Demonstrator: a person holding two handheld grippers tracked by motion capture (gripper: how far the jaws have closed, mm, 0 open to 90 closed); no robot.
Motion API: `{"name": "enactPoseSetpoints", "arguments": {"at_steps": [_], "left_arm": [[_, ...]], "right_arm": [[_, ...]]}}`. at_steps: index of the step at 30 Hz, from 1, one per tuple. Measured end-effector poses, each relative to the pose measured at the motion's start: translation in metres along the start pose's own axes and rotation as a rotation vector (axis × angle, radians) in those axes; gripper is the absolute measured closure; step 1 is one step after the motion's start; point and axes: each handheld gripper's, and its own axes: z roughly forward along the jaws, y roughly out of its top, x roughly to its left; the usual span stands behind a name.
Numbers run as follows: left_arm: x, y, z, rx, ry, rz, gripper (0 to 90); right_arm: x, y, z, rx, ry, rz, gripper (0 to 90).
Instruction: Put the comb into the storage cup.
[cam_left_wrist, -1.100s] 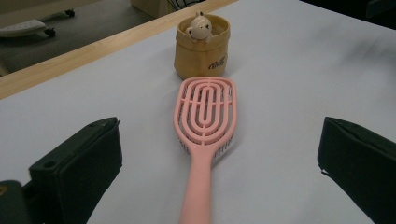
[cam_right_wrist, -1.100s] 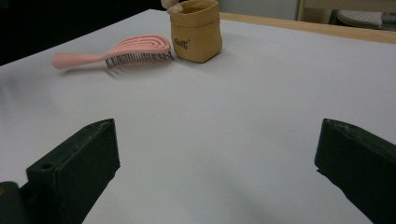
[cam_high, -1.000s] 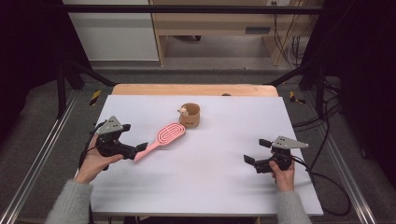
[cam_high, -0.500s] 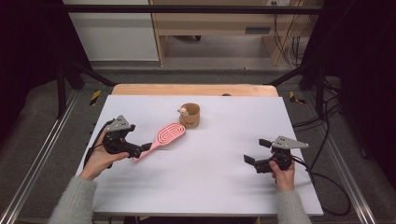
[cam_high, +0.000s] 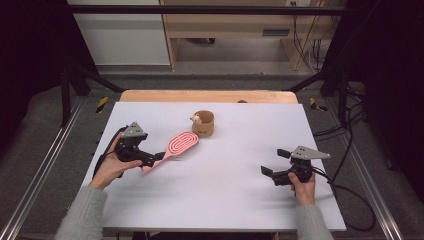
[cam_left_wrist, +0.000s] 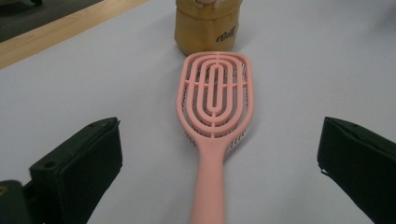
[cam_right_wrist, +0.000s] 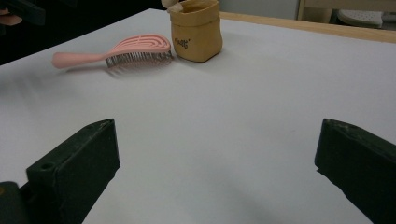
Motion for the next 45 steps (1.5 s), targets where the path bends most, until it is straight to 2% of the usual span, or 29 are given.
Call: {"name": "enactPoseSetpoints", "arguments": {"at_steps": [17,31,37,45], "left_arm": [[0.000,0.006,0.016,0.051,0.004,0.009,0.0],[0.004,0.001,0.031,0.111,0.005,0.014,0.0],[0.002,-0.002,0.038,0.142,0.005,0.025,0.0],[0.003,-0.008,0.046,0.175,-0.003,0.020,1.0]], "right_arm": [[0.000,0.000,0.000,0.001,0.000,0.000,0.2],[0.000,0.000,0.000,0.002,0.000,0.002,0.2],[0.000,0.000,0.000,0.002,0.000,0.001,0.2],[0.000,0.000,0.000,0.004,0.000,0.000,0.2]]}}
